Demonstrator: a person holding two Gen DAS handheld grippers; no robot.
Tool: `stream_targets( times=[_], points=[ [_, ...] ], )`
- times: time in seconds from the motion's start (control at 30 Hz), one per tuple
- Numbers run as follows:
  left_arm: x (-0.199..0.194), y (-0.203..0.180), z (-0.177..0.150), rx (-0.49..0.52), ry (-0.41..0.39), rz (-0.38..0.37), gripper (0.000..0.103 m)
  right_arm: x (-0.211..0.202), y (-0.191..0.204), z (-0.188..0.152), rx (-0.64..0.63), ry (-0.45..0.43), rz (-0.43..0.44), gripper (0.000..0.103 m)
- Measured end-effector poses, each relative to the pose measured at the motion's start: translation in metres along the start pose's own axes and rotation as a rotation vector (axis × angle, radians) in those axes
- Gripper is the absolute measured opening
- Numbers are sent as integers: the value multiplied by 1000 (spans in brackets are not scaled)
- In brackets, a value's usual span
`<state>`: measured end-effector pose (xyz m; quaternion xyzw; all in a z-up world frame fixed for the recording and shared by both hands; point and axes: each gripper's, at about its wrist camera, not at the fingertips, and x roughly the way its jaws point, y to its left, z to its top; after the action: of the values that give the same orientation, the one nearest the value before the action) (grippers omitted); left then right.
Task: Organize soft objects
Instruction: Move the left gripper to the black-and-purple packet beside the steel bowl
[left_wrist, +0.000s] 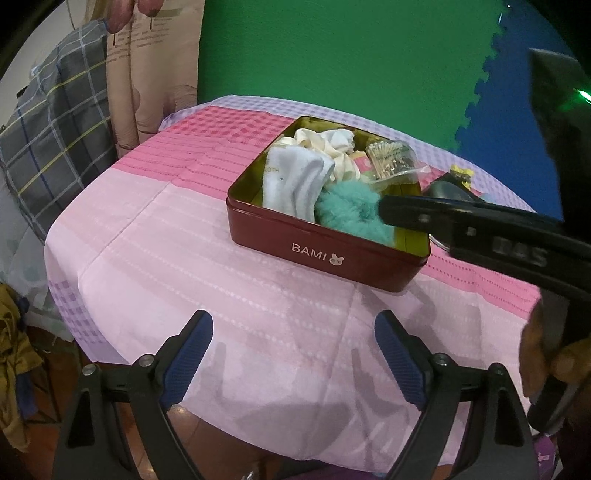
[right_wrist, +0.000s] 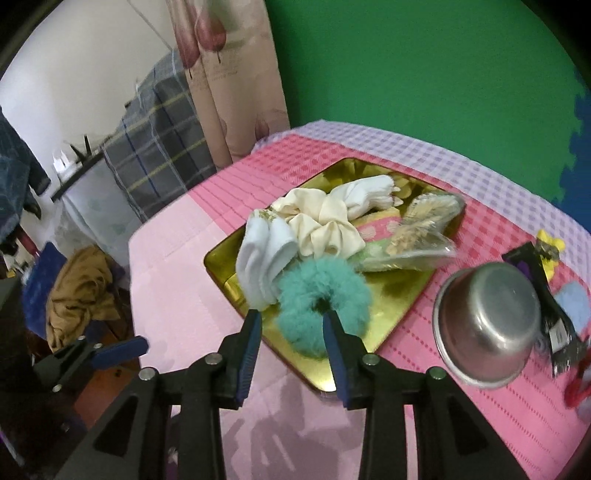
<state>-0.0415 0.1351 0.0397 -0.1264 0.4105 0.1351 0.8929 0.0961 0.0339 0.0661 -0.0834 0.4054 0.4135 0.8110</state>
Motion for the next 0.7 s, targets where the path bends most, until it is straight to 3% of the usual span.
stream_targets(
  times=[0.23,0.4,0.7],
  points=[
    [3,-6,-3,27,21,1,89,-30,-50,-42,111,-47,-68,35],
    [7,-11,-6,50,40,8,89,-54,-112,-84,218,-34,-245,35],
    [15,-29,-18,133,76,26,89,-106,-215,-142,330,-5,-639,35]
  ],
)
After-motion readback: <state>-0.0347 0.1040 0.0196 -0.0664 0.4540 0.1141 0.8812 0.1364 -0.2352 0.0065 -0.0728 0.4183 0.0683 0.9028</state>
